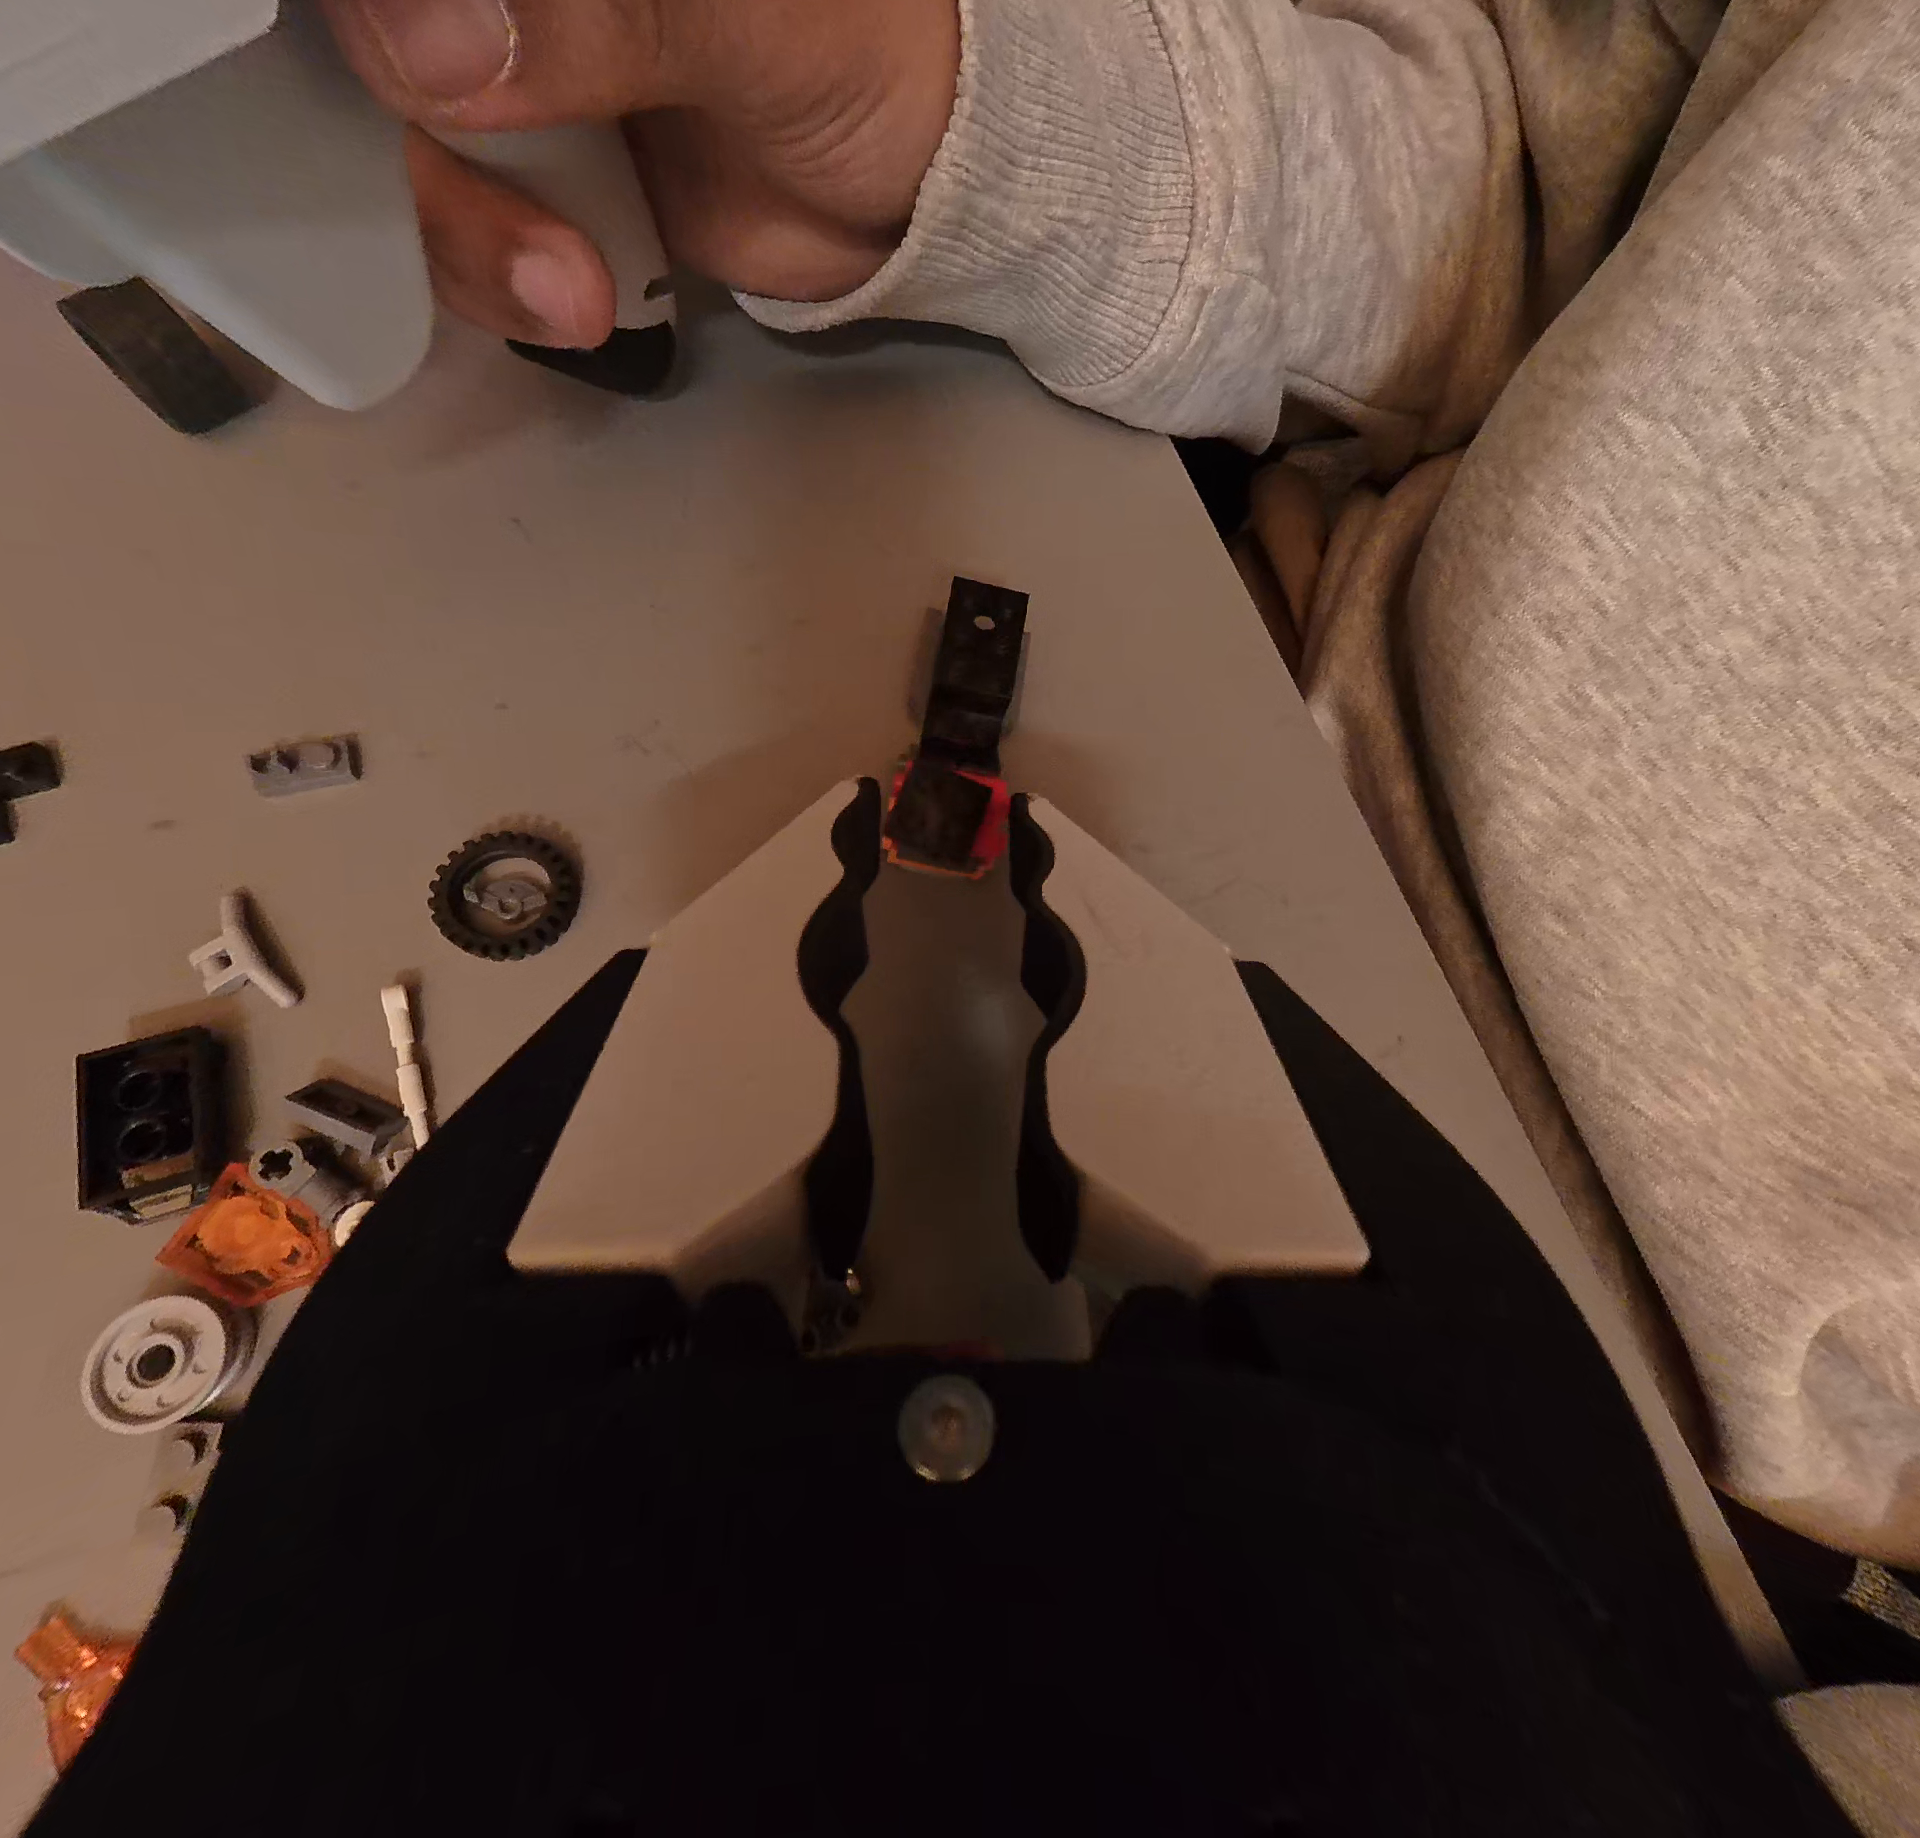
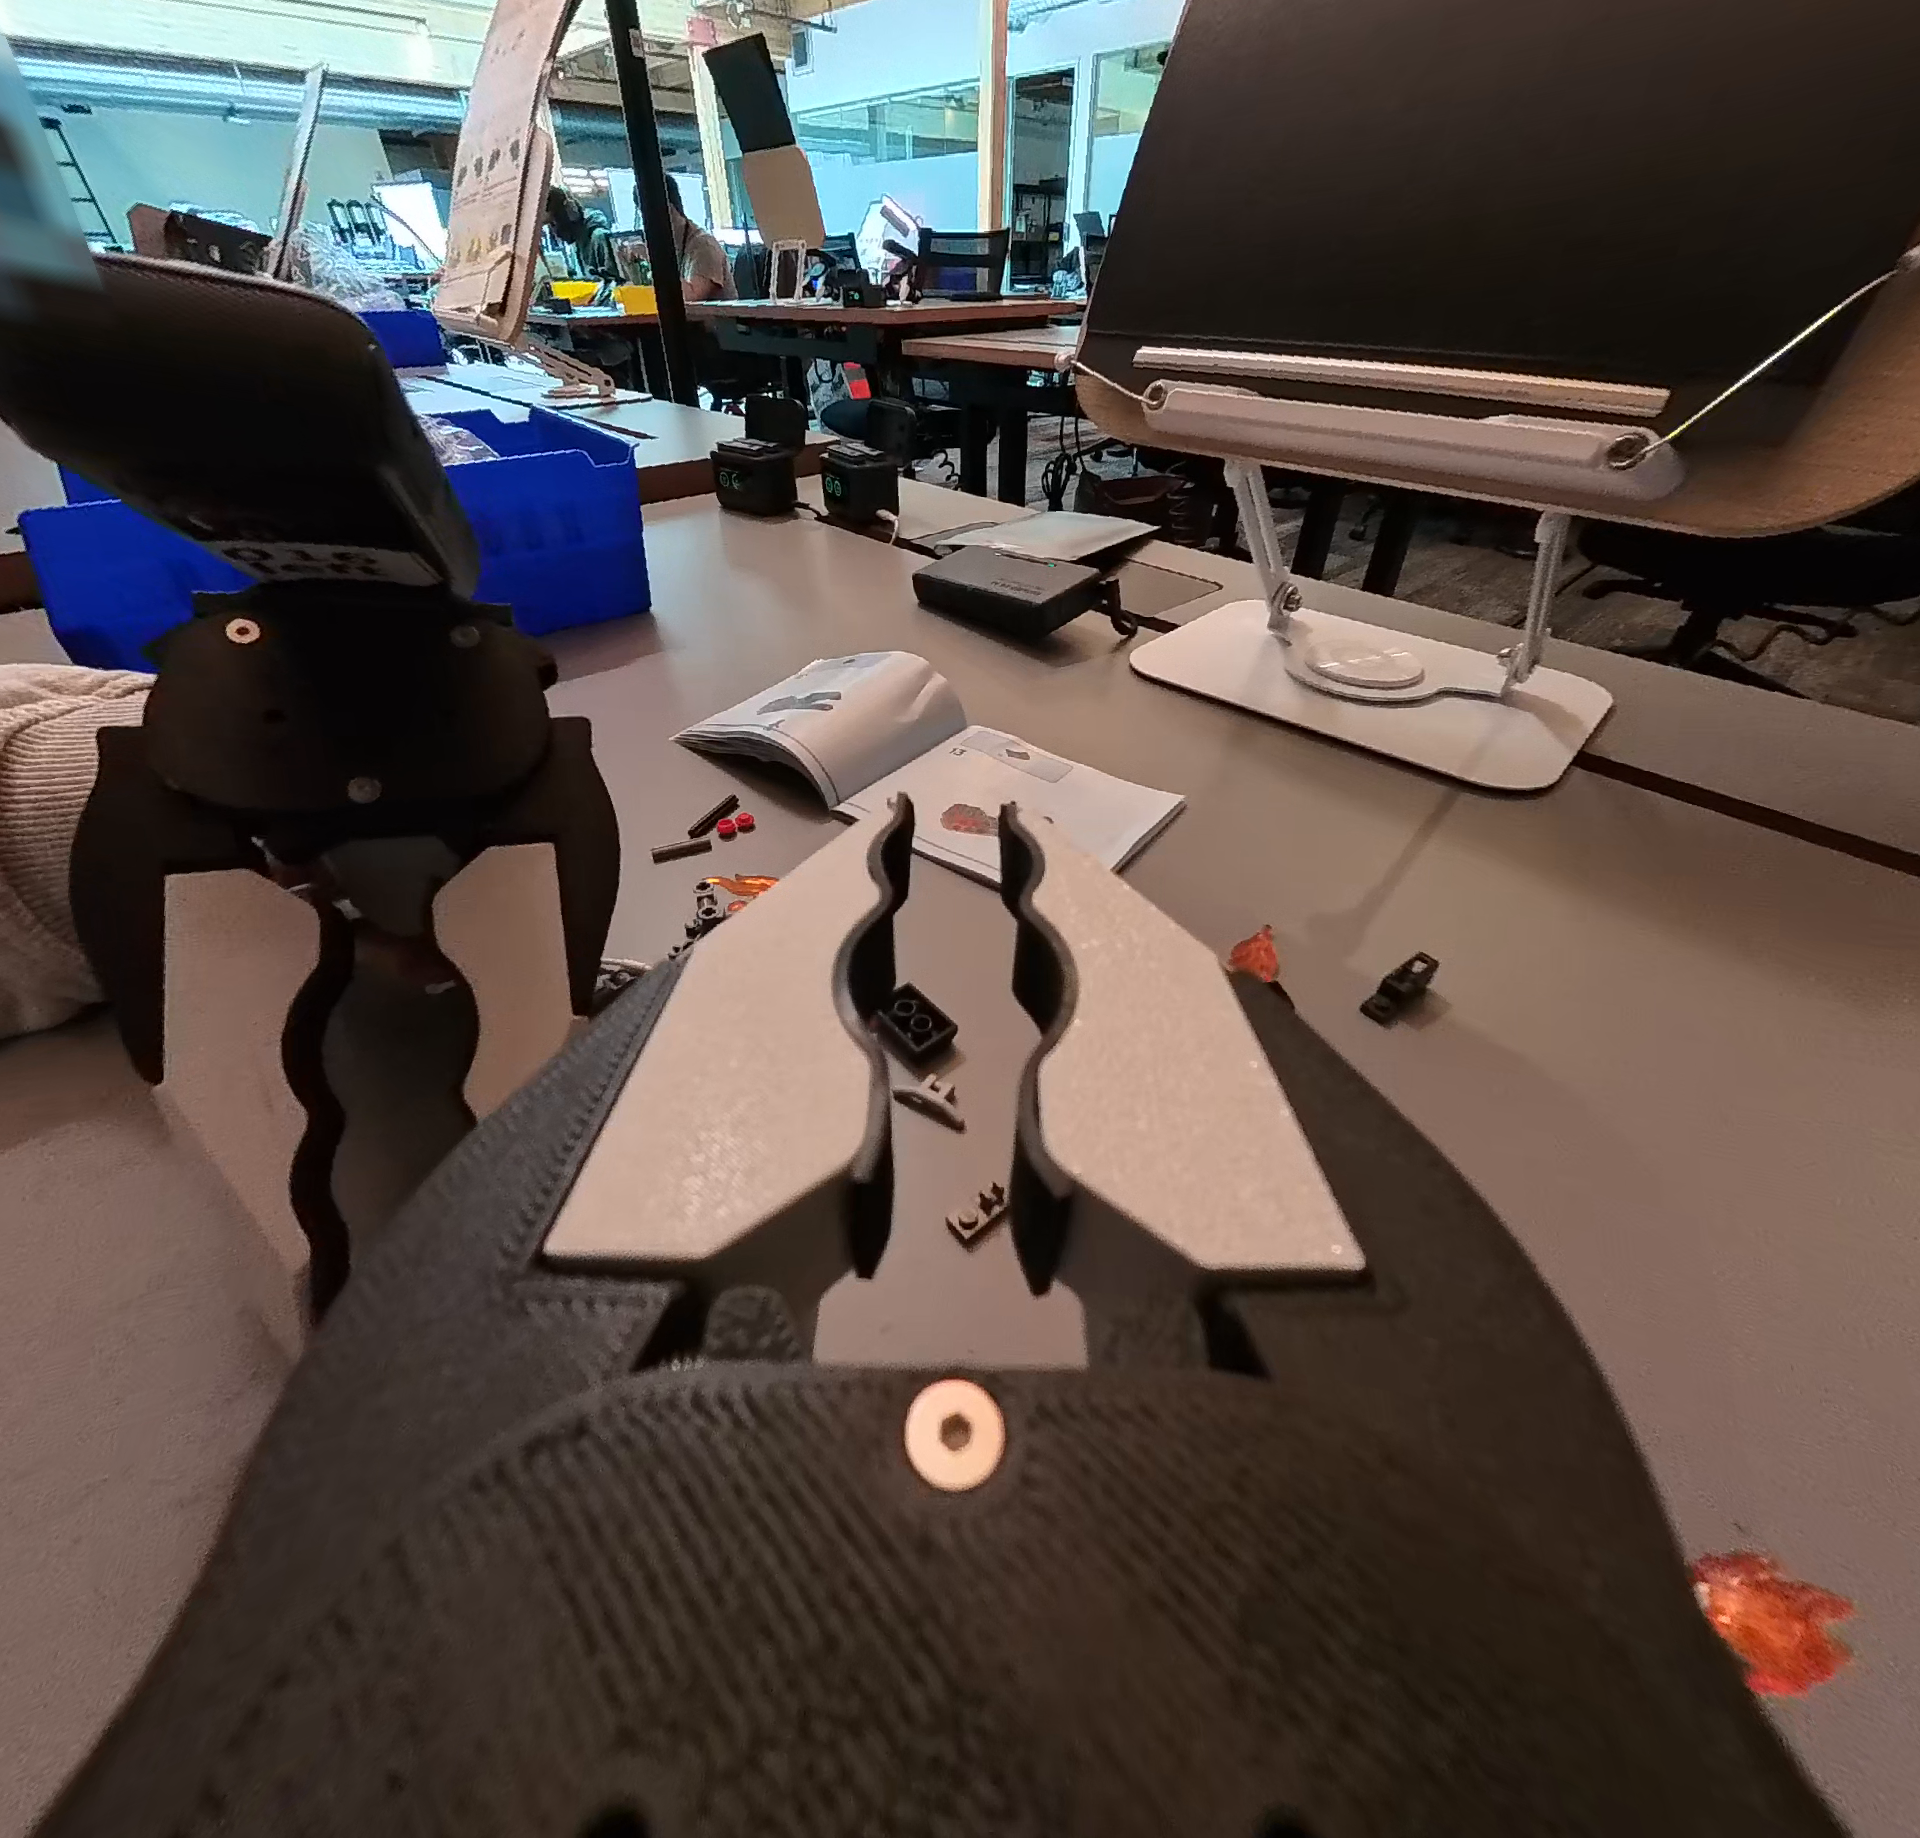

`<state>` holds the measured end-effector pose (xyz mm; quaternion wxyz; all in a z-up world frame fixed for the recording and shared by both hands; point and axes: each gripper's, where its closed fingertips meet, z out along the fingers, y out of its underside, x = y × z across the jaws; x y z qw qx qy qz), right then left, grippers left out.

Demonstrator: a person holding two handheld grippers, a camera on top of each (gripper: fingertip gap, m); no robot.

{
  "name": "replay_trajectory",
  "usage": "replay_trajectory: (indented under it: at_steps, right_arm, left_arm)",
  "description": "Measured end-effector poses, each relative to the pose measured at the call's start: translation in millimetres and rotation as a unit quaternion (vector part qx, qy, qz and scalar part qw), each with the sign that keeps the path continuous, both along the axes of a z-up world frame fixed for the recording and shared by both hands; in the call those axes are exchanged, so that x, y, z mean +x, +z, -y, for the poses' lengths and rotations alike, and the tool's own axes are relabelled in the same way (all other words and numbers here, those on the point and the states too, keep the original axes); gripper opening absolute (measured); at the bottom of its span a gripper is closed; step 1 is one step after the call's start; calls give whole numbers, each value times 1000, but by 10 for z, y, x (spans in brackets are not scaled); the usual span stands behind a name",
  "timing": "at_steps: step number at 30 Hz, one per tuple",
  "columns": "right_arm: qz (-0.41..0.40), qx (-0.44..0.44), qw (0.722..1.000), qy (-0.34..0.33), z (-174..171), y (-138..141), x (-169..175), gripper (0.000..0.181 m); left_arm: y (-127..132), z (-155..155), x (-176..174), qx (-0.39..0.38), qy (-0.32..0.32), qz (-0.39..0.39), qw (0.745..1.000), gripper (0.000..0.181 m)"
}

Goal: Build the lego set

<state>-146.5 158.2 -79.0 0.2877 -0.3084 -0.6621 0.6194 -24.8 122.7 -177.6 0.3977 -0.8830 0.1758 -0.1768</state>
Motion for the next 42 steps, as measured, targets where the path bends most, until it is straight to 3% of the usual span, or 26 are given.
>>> replay_trajectory:
  at_steps: [28,42]
  right_arm:
    - [5,23,1000,-5,20,-63,-19,17]
    - [4,23,1000,-4,21,-62,-14,17]
  left_arm:
    - [-23,-2,-32,5,16,-16,1000,35]
    - [-49,5,7,-5,8,-25,1000,22]
